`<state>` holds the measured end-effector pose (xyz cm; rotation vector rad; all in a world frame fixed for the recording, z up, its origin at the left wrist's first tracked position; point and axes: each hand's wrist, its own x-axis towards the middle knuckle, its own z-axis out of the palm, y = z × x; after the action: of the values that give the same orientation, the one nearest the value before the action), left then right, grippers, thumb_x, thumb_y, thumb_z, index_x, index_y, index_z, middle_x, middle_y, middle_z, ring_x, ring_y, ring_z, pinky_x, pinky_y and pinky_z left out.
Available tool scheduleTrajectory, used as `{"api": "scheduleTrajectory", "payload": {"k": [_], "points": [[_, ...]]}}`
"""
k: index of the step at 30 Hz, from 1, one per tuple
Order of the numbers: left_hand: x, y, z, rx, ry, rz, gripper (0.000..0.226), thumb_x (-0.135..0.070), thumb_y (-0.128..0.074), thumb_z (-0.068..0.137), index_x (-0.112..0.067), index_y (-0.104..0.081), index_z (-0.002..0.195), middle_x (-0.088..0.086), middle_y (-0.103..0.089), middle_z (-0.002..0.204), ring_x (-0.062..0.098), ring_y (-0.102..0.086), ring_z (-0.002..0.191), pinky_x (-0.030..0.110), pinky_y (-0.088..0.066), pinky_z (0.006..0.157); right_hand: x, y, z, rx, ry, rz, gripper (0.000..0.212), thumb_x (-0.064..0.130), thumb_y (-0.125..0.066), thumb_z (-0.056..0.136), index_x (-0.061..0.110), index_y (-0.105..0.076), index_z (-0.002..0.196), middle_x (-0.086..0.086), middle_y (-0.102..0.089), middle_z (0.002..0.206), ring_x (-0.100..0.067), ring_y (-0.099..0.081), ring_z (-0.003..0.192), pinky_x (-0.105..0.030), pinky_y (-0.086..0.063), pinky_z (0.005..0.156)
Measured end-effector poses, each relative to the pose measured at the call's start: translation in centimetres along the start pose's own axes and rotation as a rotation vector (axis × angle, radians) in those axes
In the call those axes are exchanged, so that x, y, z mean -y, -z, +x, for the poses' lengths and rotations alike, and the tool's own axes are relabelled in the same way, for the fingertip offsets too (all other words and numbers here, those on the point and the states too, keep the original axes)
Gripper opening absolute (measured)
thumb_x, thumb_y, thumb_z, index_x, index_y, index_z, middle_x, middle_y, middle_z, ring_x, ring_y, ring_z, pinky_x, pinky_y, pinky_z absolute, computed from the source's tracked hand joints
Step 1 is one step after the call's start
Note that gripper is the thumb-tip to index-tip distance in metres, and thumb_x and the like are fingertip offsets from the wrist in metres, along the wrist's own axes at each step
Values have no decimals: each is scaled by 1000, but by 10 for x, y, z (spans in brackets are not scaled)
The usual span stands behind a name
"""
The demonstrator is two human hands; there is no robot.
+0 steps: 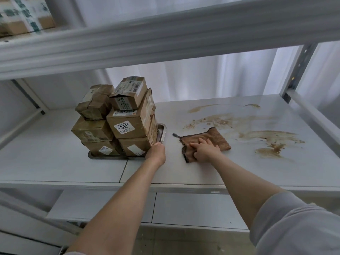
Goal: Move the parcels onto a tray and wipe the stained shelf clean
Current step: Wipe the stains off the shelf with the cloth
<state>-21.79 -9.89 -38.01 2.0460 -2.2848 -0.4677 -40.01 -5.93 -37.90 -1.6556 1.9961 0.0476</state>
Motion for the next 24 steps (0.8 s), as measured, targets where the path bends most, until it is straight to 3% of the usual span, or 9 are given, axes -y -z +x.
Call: {"api": "scheduleTrajectory", "payload": {"k": [10, 16, 21, 24], "points": [[25, 10, 15, -19, 17, 9, 37, 3, -40, 94, -2, -56, 128, 15, -56, 131, 29, -53, 121, 32, -45, 97, 20, 5, 12, 6, -100, 44, 58, 19, -32, 97, 42, -21, 149, 2, 8, 162, -32, 14, 147, -63, 6, 114], [29, 20, 16, -41, -16, -35, 30, 1, -41, 88, 3, -64, 107, 17, -60, 121, 32, -57, 111, 35, -47, 88, 69, -14, 13, 84, 160, -13, 68, 6, -36, 90, 49, -34, 143, 4, 5, 162, -29, 13, 148, -59, 11, 114], [22, 29, 9, -94, -28, -59, 24, -4, -43, 90, 3, -63, 101, 19, -64, 112, 33, -59, 103, 33, -41, 75, 89, -25, 1, 226, 351, -79, 56, 16, -47, 90, 49, -45, 136, 10, 2, 162, -25, 12, 148, -57, 13, 112], [15, 31, 4, -70, -25, -76, 36, -4, -41, 91, 0, -55, 124, 17, -56, 129, 32, -52, 119, 35, -43, 92, 91, -32, -10, 277, 428, -47, 43, 28, -52, 92, 43, -53, 132, 15, -4, 161, -21, 10, 148, -54, 14, 113]]}}
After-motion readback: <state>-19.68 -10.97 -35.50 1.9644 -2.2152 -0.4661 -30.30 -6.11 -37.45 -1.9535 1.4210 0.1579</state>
